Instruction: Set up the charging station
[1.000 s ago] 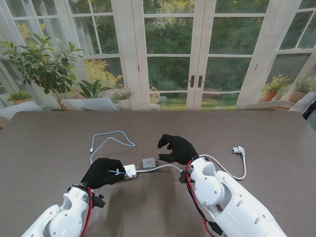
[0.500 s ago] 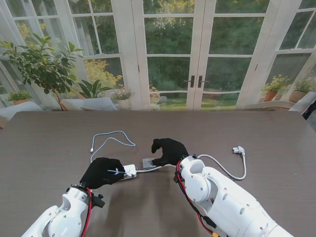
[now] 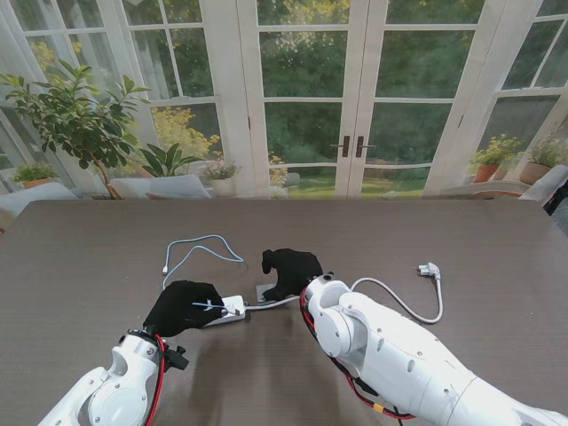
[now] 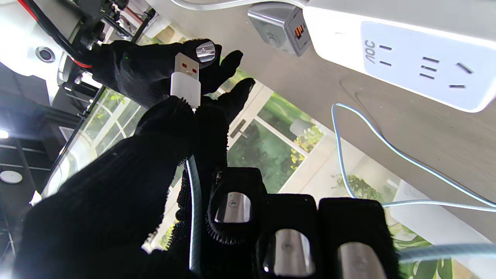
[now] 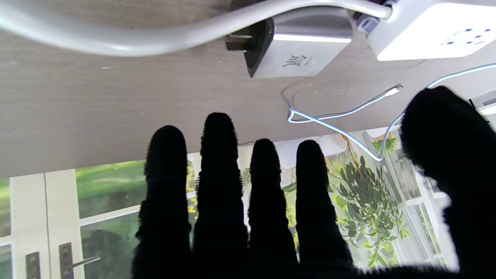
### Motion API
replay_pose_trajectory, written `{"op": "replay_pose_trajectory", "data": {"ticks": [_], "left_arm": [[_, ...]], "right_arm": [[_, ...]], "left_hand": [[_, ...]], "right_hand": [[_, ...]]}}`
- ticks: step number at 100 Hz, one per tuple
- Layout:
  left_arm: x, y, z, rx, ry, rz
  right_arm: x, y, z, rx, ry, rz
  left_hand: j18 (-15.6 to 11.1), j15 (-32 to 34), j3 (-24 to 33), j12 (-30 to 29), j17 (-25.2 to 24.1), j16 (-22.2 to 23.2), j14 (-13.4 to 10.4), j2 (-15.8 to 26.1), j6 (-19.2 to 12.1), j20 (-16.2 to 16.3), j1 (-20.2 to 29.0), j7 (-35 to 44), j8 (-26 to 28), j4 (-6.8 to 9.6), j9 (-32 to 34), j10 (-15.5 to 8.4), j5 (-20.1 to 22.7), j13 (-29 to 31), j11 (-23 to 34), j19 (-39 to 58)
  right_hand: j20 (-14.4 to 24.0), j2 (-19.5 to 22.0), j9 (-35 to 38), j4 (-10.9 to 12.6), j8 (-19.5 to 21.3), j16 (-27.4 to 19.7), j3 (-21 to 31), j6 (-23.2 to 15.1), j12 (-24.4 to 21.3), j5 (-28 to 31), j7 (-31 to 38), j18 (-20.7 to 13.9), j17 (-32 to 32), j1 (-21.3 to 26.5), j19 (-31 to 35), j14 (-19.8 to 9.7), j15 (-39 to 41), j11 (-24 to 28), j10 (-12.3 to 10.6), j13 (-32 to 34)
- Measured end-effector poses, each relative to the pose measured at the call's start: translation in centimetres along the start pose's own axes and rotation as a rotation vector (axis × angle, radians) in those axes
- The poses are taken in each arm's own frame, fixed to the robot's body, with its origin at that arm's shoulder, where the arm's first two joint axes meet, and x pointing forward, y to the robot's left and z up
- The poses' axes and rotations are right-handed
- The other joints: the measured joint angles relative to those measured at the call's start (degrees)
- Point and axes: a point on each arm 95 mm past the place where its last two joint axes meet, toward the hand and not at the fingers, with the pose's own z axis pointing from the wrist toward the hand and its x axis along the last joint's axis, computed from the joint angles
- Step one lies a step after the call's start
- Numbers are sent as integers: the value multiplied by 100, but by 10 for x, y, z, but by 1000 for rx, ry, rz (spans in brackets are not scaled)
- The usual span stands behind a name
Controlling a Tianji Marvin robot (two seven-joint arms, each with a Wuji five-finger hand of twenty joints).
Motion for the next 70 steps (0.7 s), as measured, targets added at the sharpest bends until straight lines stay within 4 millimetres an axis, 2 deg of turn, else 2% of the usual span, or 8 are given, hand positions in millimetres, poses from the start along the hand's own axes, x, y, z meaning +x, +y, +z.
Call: {"op": "replay_pose_trajectory", "data": {"ticks": [8, 26, 50, 70], "left_arm": [[0, 0, 0, 0, -1, 0], [0, 0, 0, -2, -6, -2], [1, 0, -1, -6, -12, -2], [1, 1, -1, -11, -15, -7]], "right_arm": [[1, -2, 3, 13, -4, -18], [4, -9, 8, 45, -11, -73], [3, -17, 17, 55, -30, -126], [4, -19, 23, 54, -40, -157]], "left_hand": [[0, 0, 0, 0, 0, 0, 0, 0, 0, 0, 0, 0, 0, 0, 0, 0, 0, 0, 0, 0], [0, 0, 0, 0, 0, 0, 0, 0, 0, 0, 0, 0, 0, 0, 0, 0, 0, 0, 0, 0], [0, 0, 0, 1, 0, 0, 0, 0, 0, 0, 0, 0, 0, 0, 0, 0, 1, 0, 0, 0], [0, 0, 0, 1, 0, 0, 0, 0, 0, 0, 0, 0, 0, -1, 0, 0, 1, 0, 0, 0]], "right_hand": [[1, 0, -87, 0, 0, 0, -2, 98, 80, -93, 0, -47, -6, -17, 69, -2, 99, 105, -1, -7], [1, 0, -294, -4, -89, 0, -59, 314, 178, -734, -2, -108, -65, -87, 123, -15, 182, 191, -37, -48], [1, 0, -439, -4, -56, 0, -63, 377, 194, -675, -2, -118, -63, -87, 195, -15, 301, 189, -37, -116], [37, 0, -436, -4, 83, 0, -63, 375, 361, -606, -2, -186, 52, -87, 403, -15, 520, 481, -37, -94]]}}
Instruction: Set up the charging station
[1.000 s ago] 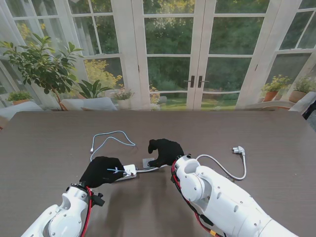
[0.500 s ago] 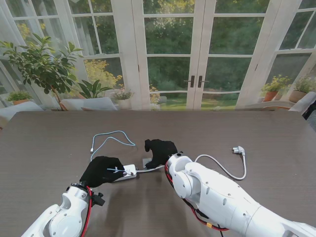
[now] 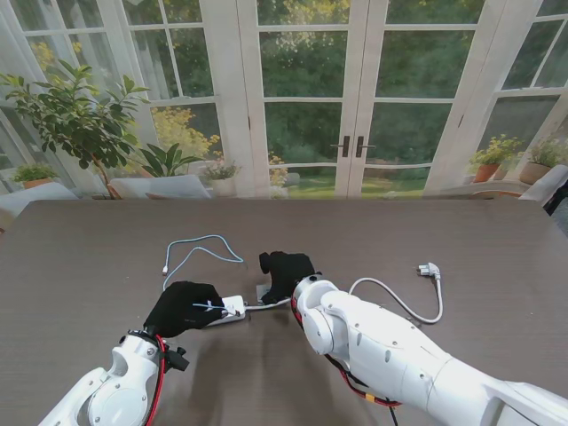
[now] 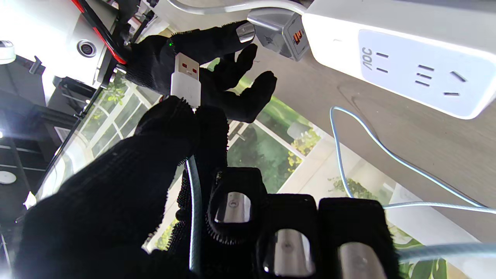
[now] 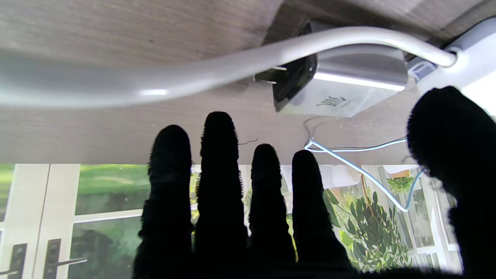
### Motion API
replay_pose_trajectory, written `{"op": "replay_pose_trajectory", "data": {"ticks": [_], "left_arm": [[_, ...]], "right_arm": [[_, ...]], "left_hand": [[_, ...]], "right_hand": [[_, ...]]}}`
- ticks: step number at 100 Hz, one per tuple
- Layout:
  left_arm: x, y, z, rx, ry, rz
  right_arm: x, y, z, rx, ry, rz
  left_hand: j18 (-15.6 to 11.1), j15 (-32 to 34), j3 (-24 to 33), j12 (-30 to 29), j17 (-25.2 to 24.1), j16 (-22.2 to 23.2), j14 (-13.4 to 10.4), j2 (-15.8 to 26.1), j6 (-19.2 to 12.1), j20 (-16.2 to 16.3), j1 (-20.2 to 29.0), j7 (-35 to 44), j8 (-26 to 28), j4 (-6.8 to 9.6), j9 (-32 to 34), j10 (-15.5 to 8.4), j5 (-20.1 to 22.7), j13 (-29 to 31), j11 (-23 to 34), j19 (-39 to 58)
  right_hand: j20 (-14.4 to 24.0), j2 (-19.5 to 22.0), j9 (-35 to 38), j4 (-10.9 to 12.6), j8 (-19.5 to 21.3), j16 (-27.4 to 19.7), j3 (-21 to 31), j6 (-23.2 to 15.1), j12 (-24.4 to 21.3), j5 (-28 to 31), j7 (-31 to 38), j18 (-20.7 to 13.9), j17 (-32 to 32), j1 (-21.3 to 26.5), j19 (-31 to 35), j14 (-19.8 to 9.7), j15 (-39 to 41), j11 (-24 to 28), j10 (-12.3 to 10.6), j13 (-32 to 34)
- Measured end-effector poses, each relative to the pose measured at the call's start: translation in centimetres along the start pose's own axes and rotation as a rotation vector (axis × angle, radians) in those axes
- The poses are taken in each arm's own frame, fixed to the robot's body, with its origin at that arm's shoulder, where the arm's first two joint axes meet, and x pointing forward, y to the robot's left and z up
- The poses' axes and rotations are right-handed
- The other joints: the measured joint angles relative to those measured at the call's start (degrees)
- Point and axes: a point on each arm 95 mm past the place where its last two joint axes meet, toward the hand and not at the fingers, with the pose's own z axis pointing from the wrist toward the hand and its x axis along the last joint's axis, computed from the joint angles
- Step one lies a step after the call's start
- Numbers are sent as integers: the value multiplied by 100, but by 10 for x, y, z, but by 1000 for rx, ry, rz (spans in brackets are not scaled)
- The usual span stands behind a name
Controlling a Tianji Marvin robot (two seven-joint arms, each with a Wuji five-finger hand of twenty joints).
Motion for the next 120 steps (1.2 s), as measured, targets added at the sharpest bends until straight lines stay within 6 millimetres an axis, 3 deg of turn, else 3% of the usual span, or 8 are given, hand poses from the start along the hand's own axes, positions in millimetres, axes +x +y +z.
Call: {"op": "replay_pose_trajectory", "data": {"ticks": [25, 87, 92, 120], "left_arm": [[1, 2, 0, -7, 0, -9], [1, 4, -1, -13, -4, -23], [1, 4, -1, -14, -4, -23], [0, 5, -1, -16, -4, -29]], "right_arm": [[-1, -3, 4, 6, 2, -28], [1, -18, 15, 35, 22, -114], [-1, -19, 18, 39, 18, -114], [1, -18, 24, 45, 30, -123]], "left_hand": [[0, 0, 0, 0, 0, 0, 0, 0, 0, 0, 0, 0, 2, 0, 0, 0, 0, 0, 0, 0], [0, 0, -9, 0, 0, 0, 0, 102, 18, 0, -2, 0, 11, -10, 0, 0, 0, 0, 0, 0], [0, 0, -9, 0, 0, 0, 0, 102, 18, 0, -2, 0, 12, -10, 0, 0, 0, 0, 0, 0], [0, 1, -9, 0, 0, 0, 0, 102, 18, 0, -2, 0, 16, -11, 0, 0, 0, 0, 0, 0]], "right_hand": [[99, -299, 7, -26, 146, 0, 36, -5, 407, 53, 1, -161, 181, 0, 511, -182, 649, 378, -28, 82], [153, -300, 98, -26, 270, -3, 80, -1, 729, 50, 0, -323, 450, 2, 1027, -358, 1221, 610, -127, 328], [160, -300, 102, -77, 274, 339, 80, -5, 745, 52, 0, -332, 504, 6, 1099, -415, 1400, 620, -135, 283], [240, -178, 446, -80, 423, 359, 80, -438, 873, 421, 1, -452, 733, 80, 1473, -402, 1661, 816, -183, 553]]}}
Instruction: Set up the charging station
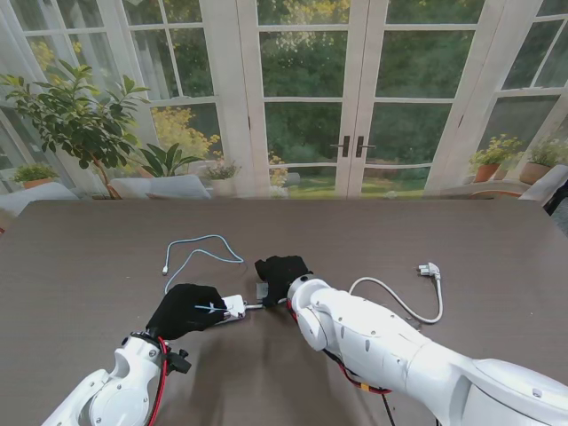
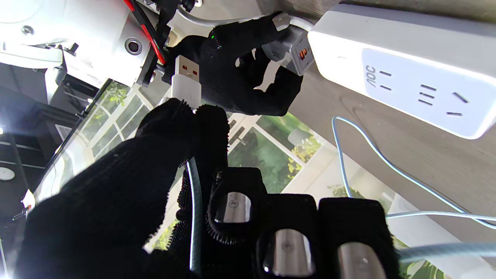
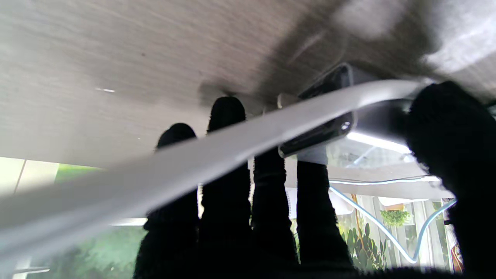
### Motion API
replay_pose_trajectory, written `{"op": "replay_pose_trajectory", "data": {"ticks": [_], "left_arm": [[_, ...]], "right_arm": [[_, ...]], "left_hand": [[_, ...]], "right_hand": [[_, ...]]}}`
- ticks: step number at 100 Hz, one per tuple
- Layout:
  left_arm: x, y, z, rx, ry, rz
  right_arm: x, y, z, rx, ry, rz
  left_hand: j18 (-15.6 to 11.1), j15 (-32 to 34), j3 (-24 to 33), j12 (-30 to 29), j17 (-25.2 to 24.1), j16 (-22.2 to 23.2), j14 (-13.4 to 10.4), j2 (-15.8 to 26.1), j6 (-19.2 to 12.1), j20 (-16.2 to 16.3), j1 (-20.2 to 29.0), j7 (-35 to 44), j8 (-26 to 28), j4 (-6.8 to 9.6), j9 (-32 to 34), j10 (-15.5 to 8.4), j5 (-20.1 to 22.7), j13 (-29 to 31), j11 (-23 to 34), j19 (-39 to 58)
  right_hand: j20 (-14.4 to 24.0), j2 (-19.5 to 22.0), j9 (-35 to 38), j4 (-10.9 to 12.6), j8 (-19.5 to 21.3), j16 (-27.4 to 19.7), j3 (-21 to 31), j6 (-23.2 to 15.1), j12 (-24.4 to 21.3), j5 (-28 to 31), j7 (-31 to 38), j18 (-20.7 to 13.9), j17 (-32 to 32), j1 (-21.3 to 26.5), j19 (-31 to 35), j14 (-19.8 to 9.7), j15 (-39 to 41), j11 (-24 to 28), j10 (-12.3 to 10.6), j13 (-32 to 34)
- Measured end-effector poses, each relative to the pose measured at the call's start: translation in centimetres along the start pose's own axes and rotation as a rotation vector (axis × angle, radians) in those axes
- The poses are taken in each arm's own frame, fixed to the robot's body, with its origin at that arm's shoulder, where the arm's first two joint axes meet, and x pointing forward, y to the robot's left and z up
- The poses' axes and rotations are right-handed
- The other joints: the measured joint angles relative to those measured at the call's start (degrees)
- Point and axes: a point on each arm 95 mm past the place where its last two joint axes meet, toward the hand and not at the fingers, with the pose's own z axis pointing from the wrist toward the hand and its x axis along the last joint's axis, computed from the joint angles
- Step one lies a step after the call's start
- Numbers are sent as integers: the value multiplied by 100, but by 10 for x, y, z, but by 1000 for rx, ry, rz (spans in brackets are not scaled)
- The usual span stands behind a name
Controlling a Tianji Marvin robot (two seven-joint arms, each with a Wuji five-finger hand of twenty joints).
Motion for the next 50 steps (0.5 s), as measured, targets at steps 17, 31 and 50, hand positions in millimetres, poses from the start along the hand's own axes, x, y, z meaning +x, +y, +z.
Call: {"op": "replay_pose_trajectory", "data": {"ticks": [17, 31, 50], "left_arm": [[0, 1, 0, -2, -2, -6], [0, 2, 0, -6, -1, -9], [0, 3, -1, -10, -2, -13]], "right_arm": [[1, -1, 1, 3, 14, 0], [0, -2, 4, 1, 27, -20], [0, -2, 9, -12, 44, -29]], "left_hand": [[0, 0, 0, 0, 0, 0, 0, 1, 5, 0, 0, -1, 2, 0, 0, 0, 0, 0, 0, 0], [0, 1, 0, 0, 0, 0, 0, 2, 6, 1, 0, -2, 2, 0, 0, 0, 0, 0, 0, 0], [0, 0, -1, 0, 0, 0, 0, 3, 8, 8, 0, -5, 3, -1, 0, 0, 0, 0, 0, 0]], "right_hand": [[2, 199, 283, 59, 73, 42, -3, -202, 46, 463, 2, -2, 156, 87, 138, -10, 221, 26, -27, 236], [3, 326, 550, 60, 138, 498, -3, -209, 76, 612, 2, -6, 257, 70, 197, -51, 230, 68, -71, 372], [-2, 366, 1039, -69, -102, 460, -21, -123, 154, 855, -1, -7, 459, 102, 220, -131, 131, 96, -75, 719]]}}
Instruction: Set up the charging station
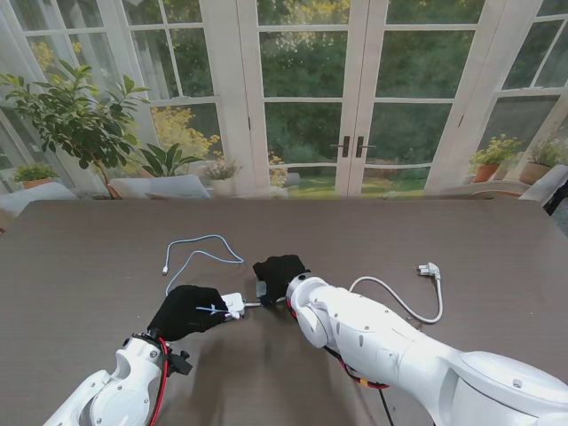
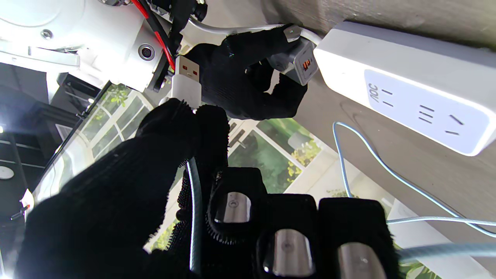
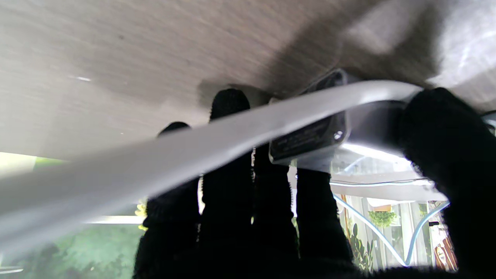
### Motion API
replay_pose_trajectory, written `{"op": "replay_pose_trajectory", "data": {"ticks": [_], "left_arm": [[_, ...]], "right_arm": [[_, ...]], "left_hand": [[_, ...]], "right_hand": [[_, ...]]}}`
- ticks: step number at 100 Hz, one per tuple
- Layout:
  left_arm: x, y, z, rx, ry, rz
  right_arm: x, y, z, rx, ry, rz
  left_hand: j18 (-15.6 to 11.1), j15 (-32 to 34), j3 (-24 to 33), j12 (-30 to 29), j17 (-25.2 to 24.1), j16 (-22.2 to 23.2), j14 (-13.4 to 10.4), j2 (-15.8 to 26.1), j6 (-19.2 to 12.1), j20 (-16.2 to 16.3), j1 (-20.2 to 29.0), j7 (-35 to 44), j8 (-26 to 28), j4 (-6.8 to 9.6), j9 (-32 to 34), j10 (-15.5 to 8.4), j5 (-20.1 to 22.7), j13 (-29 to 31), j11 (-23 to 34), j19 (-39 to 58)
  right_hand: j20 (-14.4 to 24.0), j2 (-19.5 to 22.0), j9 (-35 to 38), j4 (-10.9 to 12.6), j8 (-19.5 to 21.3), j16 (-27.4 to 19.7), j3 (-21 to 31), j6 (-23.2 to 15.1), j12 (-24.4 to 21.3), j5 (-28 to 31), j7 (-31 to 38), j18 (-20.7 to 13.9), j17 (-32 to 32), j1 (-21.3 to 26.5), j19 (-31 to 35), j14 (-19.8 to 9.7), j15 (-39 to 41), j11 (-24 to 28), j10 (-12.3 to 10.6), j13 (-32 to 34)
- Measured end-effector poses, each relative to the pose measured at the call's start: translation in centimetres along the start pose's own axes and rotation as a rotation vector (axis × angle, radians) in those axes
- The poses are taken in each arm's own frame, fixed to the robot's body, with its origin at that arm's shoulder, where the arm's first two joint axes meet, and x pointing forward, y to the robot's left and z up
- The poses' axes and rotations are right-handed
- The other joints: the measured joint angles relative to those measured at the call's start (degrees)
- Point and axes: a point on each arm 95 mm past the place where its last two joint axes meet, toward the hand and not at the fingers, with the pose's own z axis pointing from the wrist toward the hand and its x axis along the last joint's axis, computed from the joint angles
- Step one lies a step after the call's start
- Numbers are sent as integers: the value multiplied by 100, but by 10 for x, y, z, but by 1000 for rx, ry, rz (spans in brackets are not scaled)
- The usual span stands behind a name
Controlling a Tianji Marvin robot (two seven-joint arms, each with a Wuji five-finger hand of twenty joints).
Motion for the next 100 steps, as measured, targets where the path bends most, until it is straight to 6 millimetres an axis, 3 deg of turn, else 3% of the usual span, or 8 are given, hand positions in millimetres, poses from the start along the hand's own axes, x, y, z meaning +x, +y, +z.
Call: {"op": "replay_pose_trajectory", "data": {"ticks": [10, 19, 27, 100], "left_arm": [[0, 1, 0, -1, -1, -3], [0, 1, 0, -3, -2, -6], [0, 2, 0, -6, -3, -9], [1, 7, 2, -25, -5, -23]], "right_arm": [[0, 0, 2, -8, 5, 4], [-1, 0, 3, -23, 6, 8], [-2, -2, 4, -39, 4, 13], [-5, -3, 1, -70, 2, 81]], "left_hand": [[0, 0, -1, 0, 0, 0, 0, 1, 1, 1, 0, -1, 1, 0, 0, 0, 0, 0, 0, 0], [0, 0, -1, 0, 0, 0, 0, 5, 3, 2, 0, -1, 1, 0, 0, 0, 0, 0, 0, 0], [0, 0, -24, 0, 0, 0, 0, 61, 11, 3, 0, -7, 1, 0, 0, 0, 0, 0, 0, 0], [0, 0, -45, -11, 0, 0, 0, 63, 12, 16, 0, -10, 3, 0, 0, 0, 0, 0, 0, 0]], "right_hand": [[-52, -14, 196, -549, -529, -18, 0, 7, 6, 87, 0, 0, 123, 175, 40, -15, -6, -43, -12, 213], [-62, -93, 366, -895, -827, -25, -5, 7, 50, 194, 0, -1, 264, 289, 45, -47, 1, -80, 19, 361], [-65, -157, 513, -1031, -884, -30, -10, 7, 144, 329, 0, -3, 389, 295, 116, -71, 12, -102, 30, 574], [-78, -162, 691, -1105, -880, -38, -26, 15, 436, 389, 0, -44, 509, 295, 122, -94, 154, -116, 120, 784]]}}
